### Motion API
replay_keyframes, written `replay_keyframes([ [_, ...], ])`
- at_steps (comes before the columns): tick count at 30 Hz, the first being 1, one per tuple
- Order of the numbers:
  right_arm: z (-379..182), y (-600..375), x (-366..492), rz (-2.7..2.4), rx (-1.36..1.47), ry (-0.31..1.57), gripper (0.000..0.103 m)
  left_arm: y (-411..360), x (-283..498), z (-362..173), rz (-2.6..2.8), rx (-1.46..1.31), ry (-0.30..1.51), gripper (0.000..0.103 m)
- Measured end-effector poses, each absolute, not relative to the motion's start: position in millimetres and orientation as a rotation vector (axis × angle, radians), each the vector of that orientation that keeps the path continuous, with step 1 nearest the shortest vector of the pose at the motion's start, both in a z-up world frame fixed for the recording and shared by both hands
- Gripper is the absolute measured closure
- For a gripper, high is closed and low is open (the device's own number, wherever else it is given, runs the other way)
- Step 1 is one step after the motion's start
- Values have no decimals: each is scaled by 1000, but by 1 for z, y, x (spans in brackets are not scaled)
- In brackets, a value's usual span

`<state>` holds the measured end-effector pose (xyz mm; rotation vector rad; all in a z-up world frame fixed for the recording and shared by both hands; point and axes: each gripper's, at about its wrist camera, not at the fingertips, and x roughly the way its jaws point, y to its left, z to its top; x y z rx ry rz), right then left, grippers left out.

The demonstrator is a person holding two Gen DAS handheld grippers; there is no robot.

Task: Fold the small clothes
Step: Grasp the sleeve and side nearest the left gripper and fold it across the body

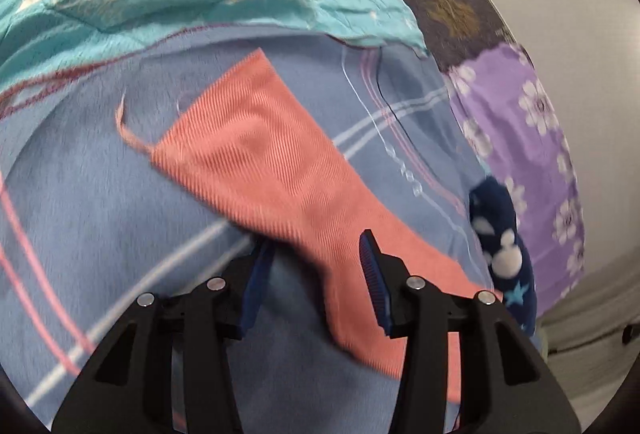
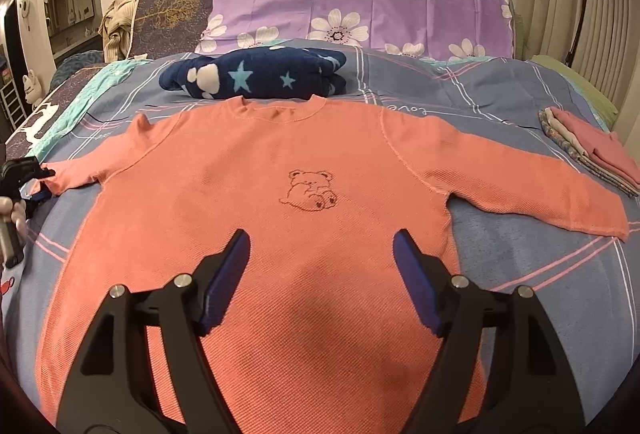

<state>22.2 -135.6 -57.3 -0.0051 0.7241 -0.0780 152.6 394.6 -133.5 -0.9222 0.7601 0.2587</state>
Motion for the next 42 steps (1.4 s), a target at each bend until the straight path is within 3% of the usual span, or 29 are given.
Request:
replay_keyframes([
  [1, -58, -137, 24, -85, -8, 727, 28, 399, 158, -133, 274, -918, 751, 64],
  [2, -59, -138, 27, -90, -10, 731, 28, 403, 163, -132, 286, -909, 747, 81],
  [4, -61, -141, 30, -93, -10, 741, 28, 409, 167, -127, 299, -880, 738, 100],
  [9, -70, -145, 42, -87, -26, 777, 28, 365, 168, -58, 178, -665, 604, 101],
  [14, -71, -157, 47, -85, 9, 797, 28, 239, 170, 23, -80, -380, 503, 100],
  [19, -70, -176, 42, -122, 30, 796, 28, 75, 162, 38, -367, -146, 509, 100],
  [21, -70, -186, 40, -140, 42, 809, 28, 16, 156, 22, -439, -43, 532, 97],
  [23, -70, -199, 37, -158, 63, 822, 28, -28, 150, 0, -501, 39, 581, 63],
  [28, -71, -223, 31, -174, 87, 841, 27, -61, 126, -37, -583, 171, 652, 56],
  [35, -70, -223, 58, -75, 138, 887, 28, 22, 96, -33, -399, 192, 611, 34],
  [40, -71, -192, 97, 80, 169, 947, 41, 77, 89, -53, -235, 242, 657, 32],
  [42, -69, -170, 104, 115, 112, 945, 41, 88, 92, -63, -181, 249, 691, 32],
])
